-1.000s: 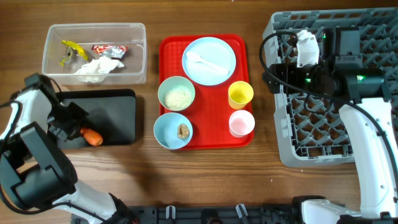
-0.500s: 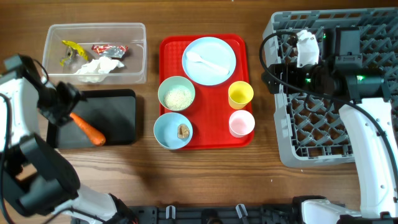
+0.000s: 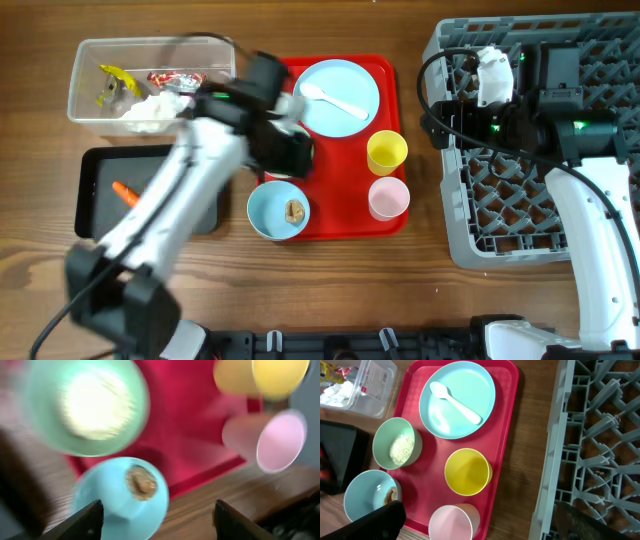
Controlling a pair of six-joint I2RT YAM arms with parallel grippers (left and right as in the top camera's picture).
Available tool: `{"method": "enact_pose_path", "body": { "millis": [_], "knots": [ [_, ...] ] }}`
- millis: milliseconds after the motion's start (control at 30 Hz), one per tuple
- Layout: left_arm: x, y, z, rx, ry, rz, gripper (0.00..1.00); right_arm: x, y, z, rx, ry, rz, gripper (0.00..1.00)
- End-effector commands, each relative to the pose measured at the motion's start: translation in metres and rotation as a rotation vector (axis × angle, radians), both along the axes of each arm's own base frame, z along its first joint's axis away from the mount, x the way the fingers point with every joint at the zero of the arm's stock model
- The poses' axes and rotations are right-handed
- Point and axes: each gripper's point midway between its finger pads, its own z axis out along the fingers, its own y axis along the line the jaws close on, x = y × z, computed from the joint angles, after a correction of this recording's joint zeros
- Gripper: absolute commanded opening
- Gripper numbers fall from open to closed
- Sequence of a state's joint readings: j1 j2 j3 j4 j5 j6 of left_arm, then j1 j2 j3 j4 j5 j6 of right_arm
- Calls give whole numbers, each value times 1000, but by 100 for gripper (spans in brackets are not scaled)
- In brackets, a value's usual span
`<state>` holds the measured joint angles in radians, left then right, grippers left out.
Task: Sort waste into correct bins and load items into the dishwasher rack
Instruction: 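Grasp the blue bowl with left gripper and tip its scrap onto black tray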
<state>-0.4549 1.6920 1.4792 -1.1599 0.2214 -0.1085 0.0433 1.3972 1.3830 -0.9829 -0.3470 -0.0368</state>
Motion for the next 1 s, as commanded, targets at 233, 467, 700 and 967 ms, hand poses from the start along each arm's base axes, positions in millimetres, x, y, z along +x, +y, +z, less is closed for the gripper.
{"method": "enact_pose_path", "body": {
  "millis": [233, 467, 700, 967],
  "knots": [
    [-45, -29, -105, 317, 230, -171, 49, 2, 0, 2, -2, 1, -10, 98],
    [-36, -25, -107, 353, 194, -114, 46, 2, 0, 3, -2, 0, -11, 98],
    [-24, -21, -112, 383, 137, -60, 33, 2, 0, 3, -2, 0, -11, 98],
    [-30, -14, -132, 396, 137, -26, 21, 1, 0, 2, -3, 3, -11, 98]
  ]
}}
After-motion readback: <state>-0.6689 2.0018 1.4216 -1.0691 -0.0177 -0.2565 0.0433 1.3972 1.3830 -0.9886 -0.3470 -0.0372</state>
